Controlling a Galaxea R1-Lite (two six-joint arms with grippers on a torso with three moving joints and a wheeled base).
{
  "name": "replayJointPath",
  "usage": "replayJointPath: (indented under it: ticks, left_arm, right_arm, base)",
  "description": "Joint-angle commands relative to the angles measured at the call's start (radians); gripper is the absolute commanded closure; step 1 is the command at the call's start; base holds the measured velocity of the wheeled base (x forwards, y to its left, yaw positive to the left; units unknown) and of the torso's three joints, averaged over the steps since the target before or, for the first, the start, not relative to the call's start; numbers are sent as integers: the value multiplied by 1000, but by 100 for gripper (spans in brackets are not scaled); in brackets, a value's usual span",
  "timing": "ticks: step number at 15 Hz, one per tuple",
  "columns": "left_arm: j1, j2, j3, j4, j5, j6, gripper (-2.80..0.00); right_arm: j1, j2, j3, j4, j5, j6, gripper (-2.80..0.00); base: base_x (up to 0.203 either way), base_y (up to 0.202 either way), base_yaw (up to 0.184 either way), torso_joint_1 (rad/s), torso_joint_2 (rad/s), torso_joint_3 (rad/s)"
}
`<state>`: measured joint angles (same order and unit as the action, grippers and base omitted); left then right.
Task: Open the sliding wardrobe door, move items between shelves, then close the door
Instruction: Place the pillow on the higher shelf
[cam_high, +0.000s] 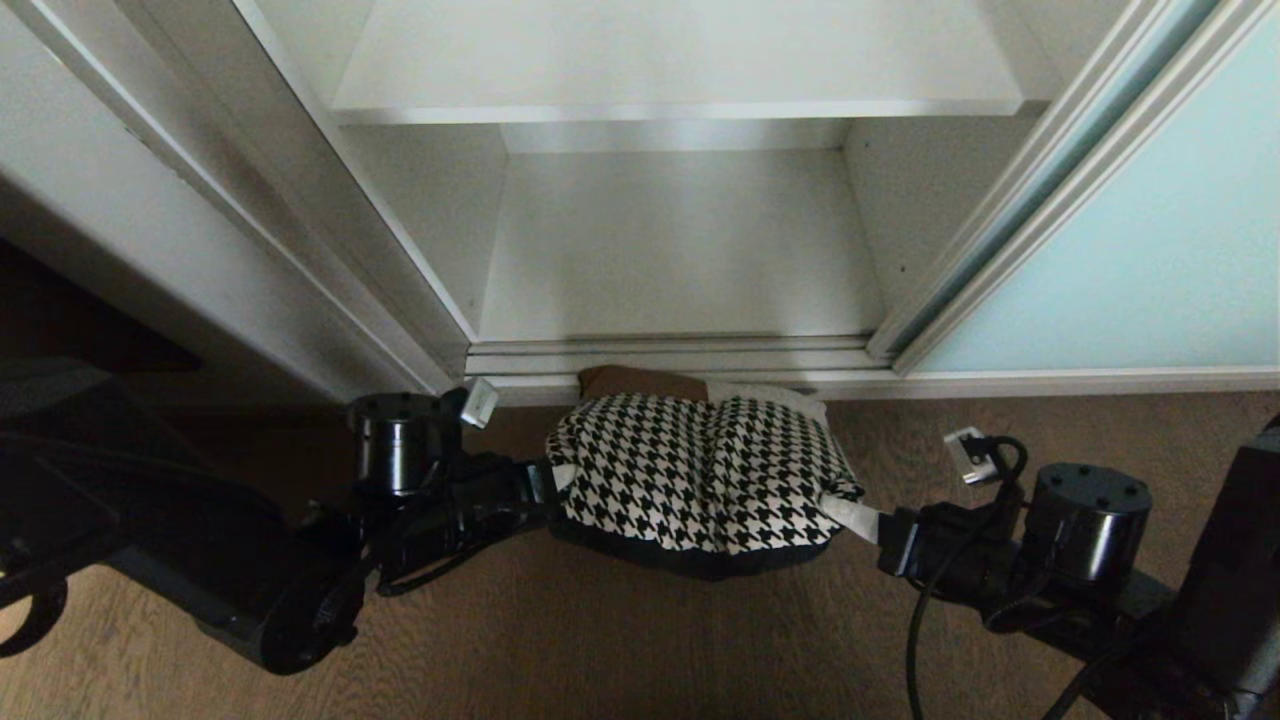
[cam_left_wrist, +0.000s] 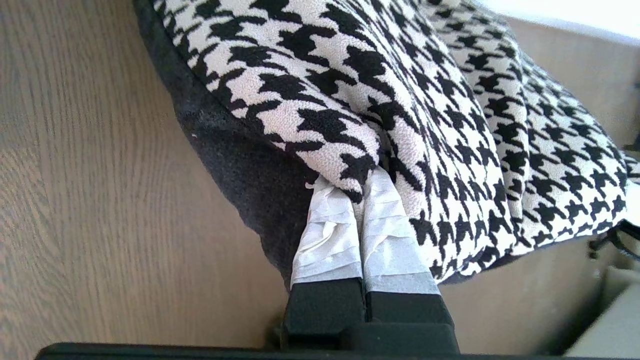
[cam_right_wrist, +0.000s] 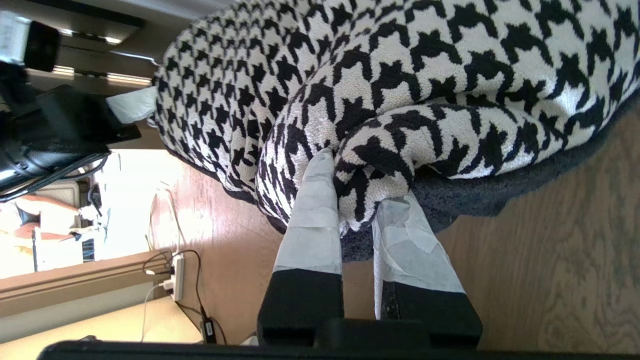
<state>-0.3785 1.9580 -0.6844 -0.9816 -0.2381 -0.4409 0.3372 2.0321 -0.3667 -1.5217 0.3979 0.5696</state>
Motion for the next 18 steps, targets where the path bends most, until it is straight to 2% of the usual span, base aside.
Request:
replayJointPath:
  ticks: [1, 5, 8, 13, 18]
  left_arm:
    - [0, -55, -10, 10, 0, -24, 0]
    - [-2, -127, -12, 98, -3, -27, 0]
    - [-28, -220, -13, 234, -1, -25, 0]
    - [-55, -255, -10, 248, 69, 7, 0]
    - [-63, -301, -1, 239, 74, 25, 0]
  right_arm:
    - [14, -57, 20, -8, 2, 3, 0]
    - [49, -143, 62, -8, 1, 4, 0]
    - [86, -240, 103, -8, 1, 4, 0]
    - [101, -317, 120, -8, -1, 4, 0]
    - [101, -342, 118, 17, -1, 4, 0]
  base:
    - [0, 0, 0, 0, 0, 0]
    - [0, 0, 0, 0, 0, 0]
    - [0, 0, 0, 0, 0, 0]
    - [0, 0, 0, 0, 0, 0]
    - [0, 0, 0, 0, 0, 0]
